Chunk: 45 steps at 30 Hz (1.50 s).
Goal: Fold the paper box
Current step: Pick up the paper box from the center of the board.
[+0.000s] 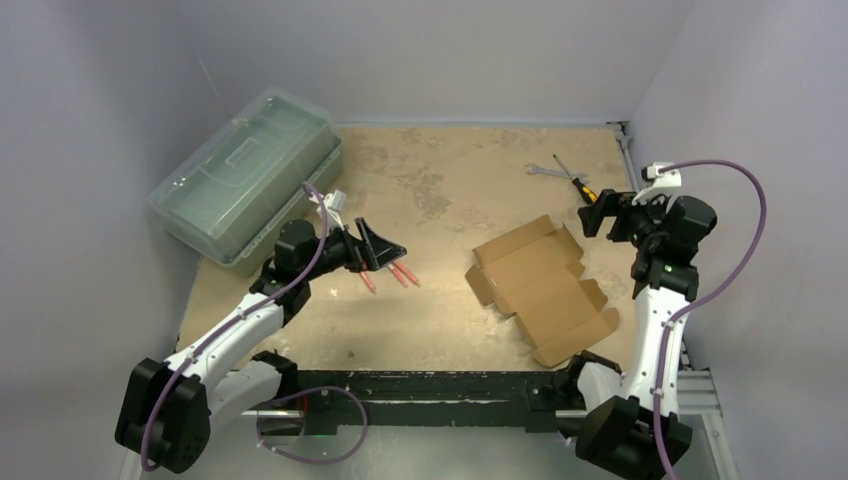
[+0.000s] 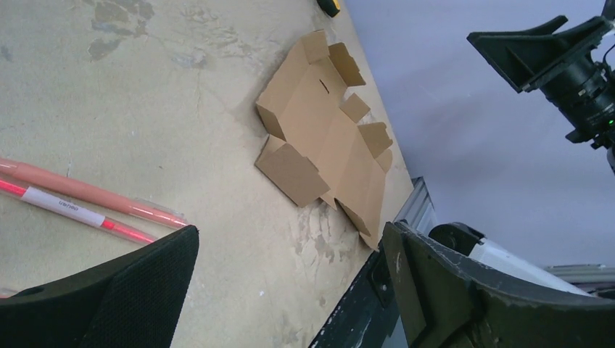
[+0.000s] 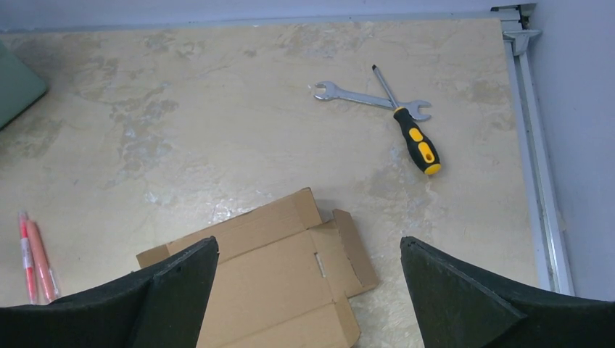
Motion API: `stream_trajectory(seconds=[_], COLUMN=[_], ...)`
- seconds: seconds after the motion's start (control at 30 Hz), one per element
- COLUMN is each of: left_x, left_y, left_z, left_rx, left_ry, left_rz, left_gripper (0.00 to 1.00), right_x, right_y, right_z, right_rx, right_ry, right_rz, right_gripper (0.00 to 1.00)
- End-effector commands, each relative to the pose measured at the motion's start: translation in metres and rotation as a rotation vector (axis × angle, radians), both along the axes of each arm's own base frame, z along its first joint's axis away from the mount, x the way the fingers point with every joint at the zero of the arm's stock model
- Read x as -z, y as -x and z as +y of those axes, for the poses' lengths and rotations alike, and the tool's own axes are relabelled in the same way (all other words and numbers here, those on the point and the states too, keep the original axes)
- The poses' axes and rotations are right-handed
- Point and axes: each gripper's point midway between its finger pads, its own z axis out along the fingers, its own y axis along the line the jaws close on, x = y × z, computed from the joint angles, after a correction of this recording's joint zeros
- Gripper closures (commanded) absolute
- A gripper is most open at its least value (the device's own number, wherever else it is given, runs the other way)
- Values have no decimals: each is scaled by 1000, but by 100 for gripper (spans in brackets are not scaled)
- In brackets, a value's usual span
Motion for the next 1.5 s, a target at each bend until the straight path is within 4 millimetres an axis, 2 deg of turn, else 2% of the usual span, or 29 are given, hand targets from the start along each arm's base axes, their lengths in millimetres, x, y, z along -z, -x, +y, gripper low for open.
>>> stream_trajectory(seconds=[0.0,0.17,0.27,0.37,0.43,0.5,0.73,0.93,1.03,1.17,1.3,1.4,1.47], left_x=[-23,-21,-23,-20,-16,-12,-3,8,9,11,14,17,17], left_y=[-1,-3,-2,-1,-1,-2,-9,-7,-7,-7,-7,-7,-7], left_z=[-5,-8,-13,-15,-14,-14,-10,-8,-8,-9,-10,-10,-11], left_rx=[31,42,58,61,58,52,11,2,-4,-5,-3,3,8], left_ry=[-7,-2,15,6,-2,-9,-23,-32,-12,-6,-3,-7,-5], left_rz=[-128,-125,-134,-137,-137,-134,-127,-97,-97,-102,-97,-88,-86], left_gripper=[1,3,3,3,3,3,3,4,5,6,6,7,8], right_x=[-3,3,10,19,26,34,62,81,92,99,114,123,133], right_y=[0,6,15,37,49,52,30,14,-4,-32,-52,-69,-76], right_z=[1,14,36,65,76,78,56,51,43,15,-3,-2,-2], right_rx=[-24,-134,-311,-592,-710,-760,-669,-647,-567,-367,-255,-238,-238], right_ry=[19,61,98,181,215,230,391,524,574,619,619,576,542], right_rz=[-26,-22,-30,-62,-64,-55,52,163,240,289,325,329,363], right_gripper=[1,1,1,1,1,1,1,1,1,1,6,12,19])
